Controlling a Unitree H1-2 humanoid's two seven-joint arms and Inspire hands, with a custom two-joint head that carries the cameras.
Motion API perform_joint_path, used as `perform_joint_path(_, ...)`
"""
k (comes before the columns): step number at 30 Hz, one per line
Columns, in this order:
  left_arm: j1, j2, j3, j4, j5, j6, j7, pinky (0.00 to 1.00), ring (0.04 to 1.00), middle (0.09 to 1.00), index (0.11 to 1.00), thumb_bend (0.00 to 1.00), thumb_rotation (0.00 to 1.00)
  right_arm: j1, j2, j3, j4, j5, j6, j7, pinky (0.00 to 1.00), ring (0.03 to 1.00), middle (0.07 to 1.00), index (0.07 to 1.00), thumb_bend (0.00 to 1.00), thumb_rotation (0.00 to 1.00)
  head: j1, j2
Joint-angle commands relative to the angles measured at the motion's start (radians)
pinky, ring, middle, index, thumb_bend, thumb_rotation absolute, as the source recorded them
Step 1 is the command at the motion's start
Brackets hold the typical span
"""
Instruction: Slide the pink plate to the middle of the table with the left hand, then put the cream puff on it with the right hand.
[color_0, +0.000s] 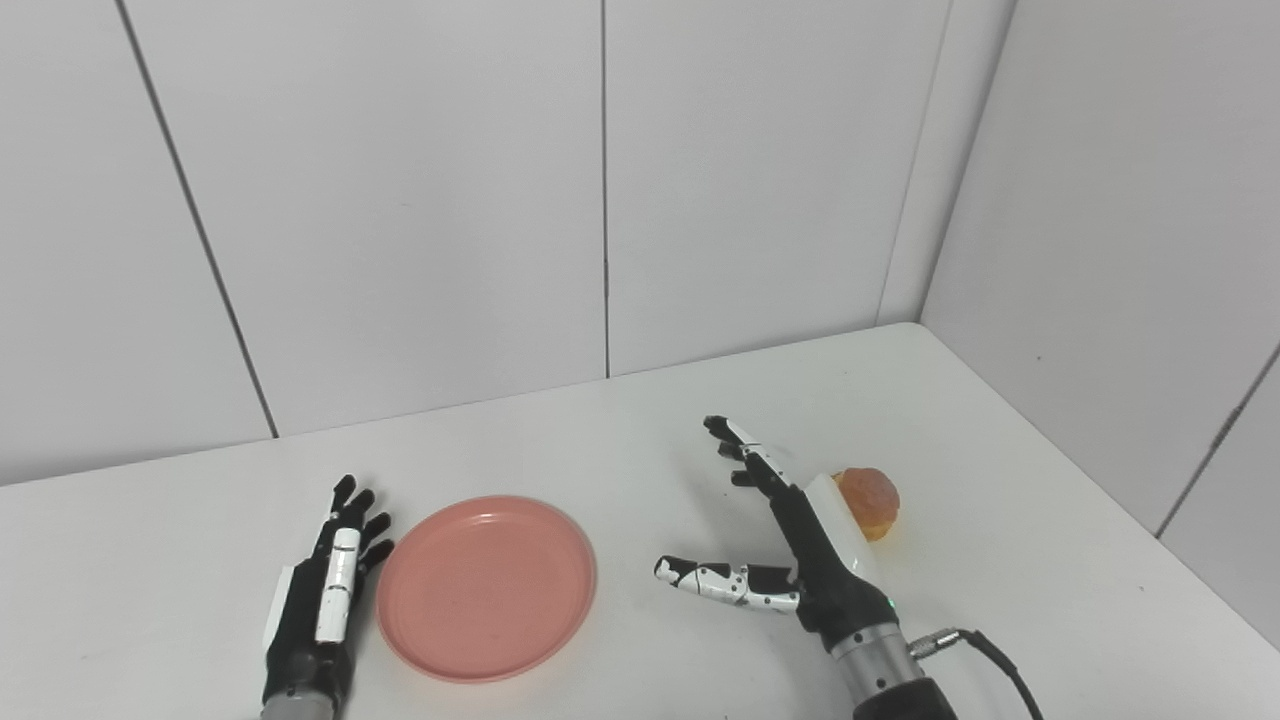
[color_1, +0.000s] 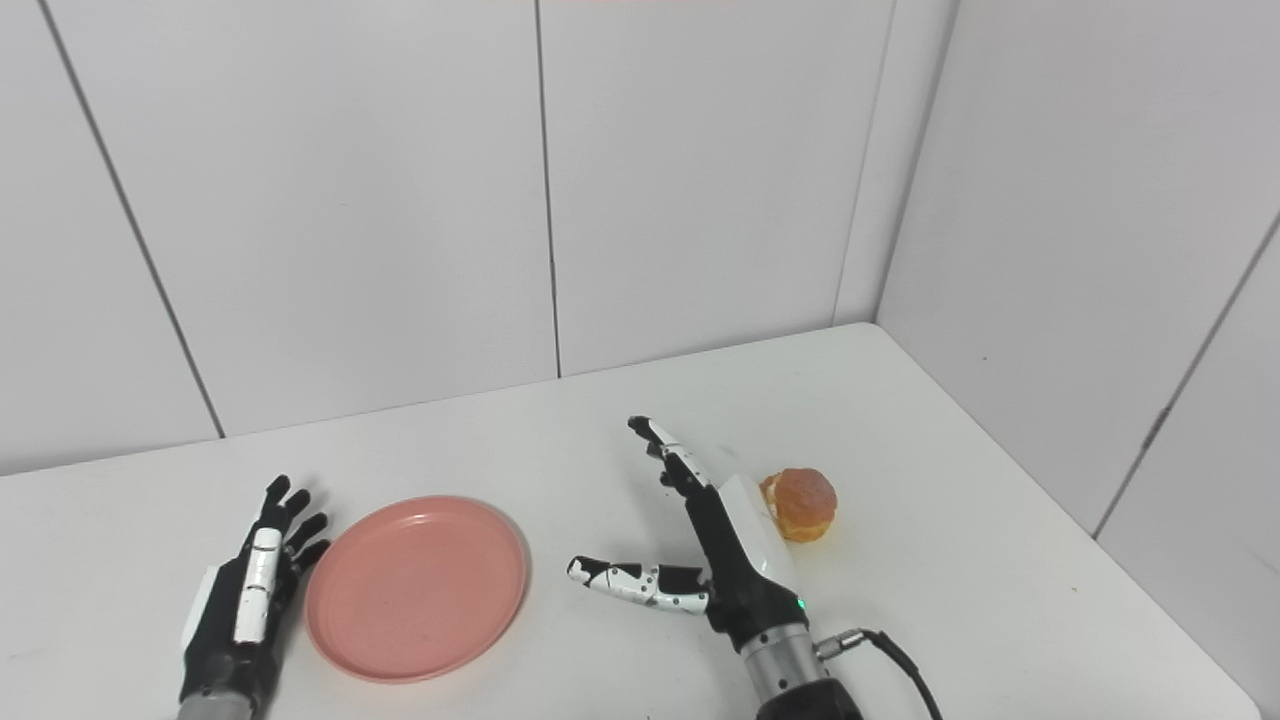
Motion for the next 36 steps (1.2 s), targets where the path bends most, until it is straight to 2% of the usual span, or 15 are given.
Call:
perform_joint_path(1, 0.013, 0.015, 0.009, 0.020, 0.006, 0.059, 0.008, 0.89, 0.903, 0.958, 1.000, 0.63, 1.00, -0.043, -0.036, -0.010, -0.054, -0.043, 0.030, 0.016, 0.83, 0.927, 0.951, 0.920, 1.00, 0.48, -0.005, -0.001)
perform_joint_path(3, 0.017, 0.014, 0.010, 0.006, 0.010, 0.073, 0.012, 0.89, 0.905, 0.959, 1.000, 0.61, 1.00, -0.064, -0.069, -0.019, -0.068, -0.081, 0.058, 0.034, 0.85, 0.937, 0.948, 0.924, 1.00, 0.47, -0.006, 0.001)
perform_joint_path(5, 0.019, 0.010, 0.010, -0.004, 0.010, 0.082, 0.015, 0.89, 0.905, 0.956, 1.000, 0.59, 1.00, -0.082, -0.097, -0.029, -0.082, -0.115, 0.091, 0.055, 0.82, 0.923, 0.940, 0.916, 1.00, 0.47, -0.005, 0.003)
perform_joint_path(8, 0.024, 0.006, 0.009, -0.019, 0.010, 0.092, 0.016, 0.88, 0.893, 0.947, 1.000, 0.59, 1.00, -0.101, -0.133, -0.047, -0.095, -0.145, 0.138, 0.088, 0.78, 0.902, 0.924, 0.905, 1.00, 0.47, -0.005, 0.003)
perform_joint_path(13, 0.028, 0.007, 0.007, -0.033, 0.013, 0.097, 0.012, 0.87, 0.888, 0.950, 1.000, 0.59, 1.00, -0.120, -0.184, -0.062, -0.099, -0.207, 0.190, 0.121, 0.80, 0.912, 0.922, 0.894, 1.00, 0.47, -0.005, 0.008)
perform_joint_path(19, 0.032, 0.005, 0.011, -0.059, 0.007, 0.122, 0.010, 0.88, 0.890, 0.952, 1.000, 0.58, 1.00, -0.143, -0.237, -0.068, -0.092, -0.266, 0.220, 0.158, 0.82, 0.918, 0.921, 0.883, 1.00, 0.45, -0.002, 0.015)
perform_joint_path(25, 0.037, 0.005, 0.004, -0.077, 0.014, 0.141, 0.008, 0.87, 0.893, 0.954, 1.000, 0.59, 1.00, -0.163, -0.301, -0.072, -0.073, -0.284, 0.254, 0.239, 0.88, 0.924, 0.913, 0.878, 0.99, 0.46, 0.003, 0.024)
perform_joint_path(28, 0.036, 0.000, 0.007, -0.076, 0.001, 0.133, 0.002, 0.88, 0.892, 0.956, 1.000, 0.58, 0.99, -0.195, -0.354, -0.053, -0.064, -0.358, 0.345, 0.398, 0.94, 0.917, 0.901, 0.871, 1.00, 0.47, 0.006, 0.027)
perform_joint_path(31, 0.039, -0.001, 0.005, -0.077, 0.000, 0.129, -0.002, 0.88, 0.889, 0.956, 1.000, 0.60, 0.98, -0.223, -0.354, -0.075, -0.047, -0.442, 0.364, 0.545, 0.92, 0.900, 0.886, 0.854, 1.00, 0.42, 0.015, 0.025)
perform_joint_path(33, 0.041, 0.001, 0.001, -0.073, 0.002, 0.124, -0.006, 0.89, 0.897, 0.963, 1.000, 0.61, 0.97, -0.237, -0.359, -0.084, -0.021, -0.474, 0.364, 0.594, 0.87, 0.884, 0.887, 0.840, 1.00, 0.37, 0.017, 0.029)
perform_joint_path(36, 0.043, 0.000, -0.002, -0.074, 0.003, 0.123, -0.007, 0.88, 0.897, 0.959, 1.000, 0.61, 0.98, -0.261, -0.368, -0.094, 0.013, -0.495, 0.364, 0.634, 0.76, 0.874, 0.894, 0.838, 1.00, 0.36, 0.018, 0.033)
